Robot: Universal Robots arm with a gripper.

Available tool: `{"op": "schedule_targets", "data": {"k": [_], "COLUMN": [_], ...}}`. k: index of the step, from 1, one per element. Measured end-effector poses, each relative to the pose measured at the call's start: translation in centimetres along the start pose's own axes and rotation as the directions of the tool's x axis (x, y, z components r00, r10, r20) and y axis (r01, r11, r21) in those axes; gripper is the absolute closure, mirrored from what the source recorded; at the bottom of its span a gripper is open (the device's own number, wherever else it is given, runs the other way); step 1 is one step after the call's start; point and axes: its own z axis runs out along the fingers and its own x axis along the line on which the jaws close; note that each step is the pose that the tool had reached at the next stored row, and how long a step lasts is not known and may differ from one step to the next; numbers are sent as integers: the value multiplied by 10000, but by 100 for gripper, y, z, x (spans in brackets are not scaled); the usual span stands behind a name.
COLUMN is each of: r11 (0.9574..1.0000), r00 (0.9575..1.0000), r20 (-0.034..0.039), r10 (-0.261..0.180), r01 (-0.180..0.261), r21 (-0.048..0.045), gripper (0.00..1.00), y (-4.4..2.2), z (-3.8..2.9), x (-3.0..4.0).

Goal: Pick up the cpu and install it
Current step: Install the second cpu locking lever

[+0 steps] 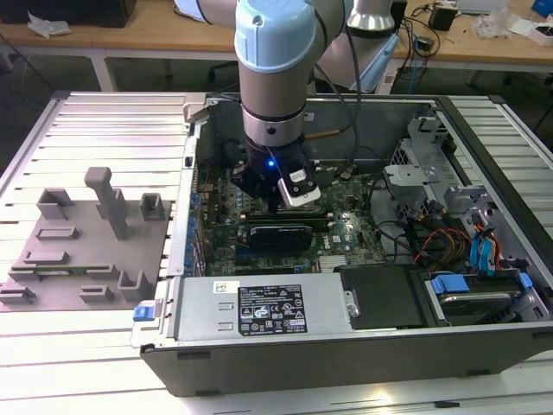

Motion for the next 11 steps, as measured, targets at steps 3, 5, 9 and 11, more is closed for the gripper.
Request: {"op": "schedule_targets", "data": {"k": [3,5,9,11], "r11": [9971,9929,9877,9859], "r00": [9971,9930,9889,9875], "r20": [-79,-121,-144,-150], "r10": [-761,-1175,-1481,-1566], "r01": [761,1173,1471,1554], "r21": [-59,-185,-533,-613], "gripper": [89,89,89,89], "y": [-4,-5,-13,-65], "z": [32,48,63,75], "x": [1,2,5,4]}}
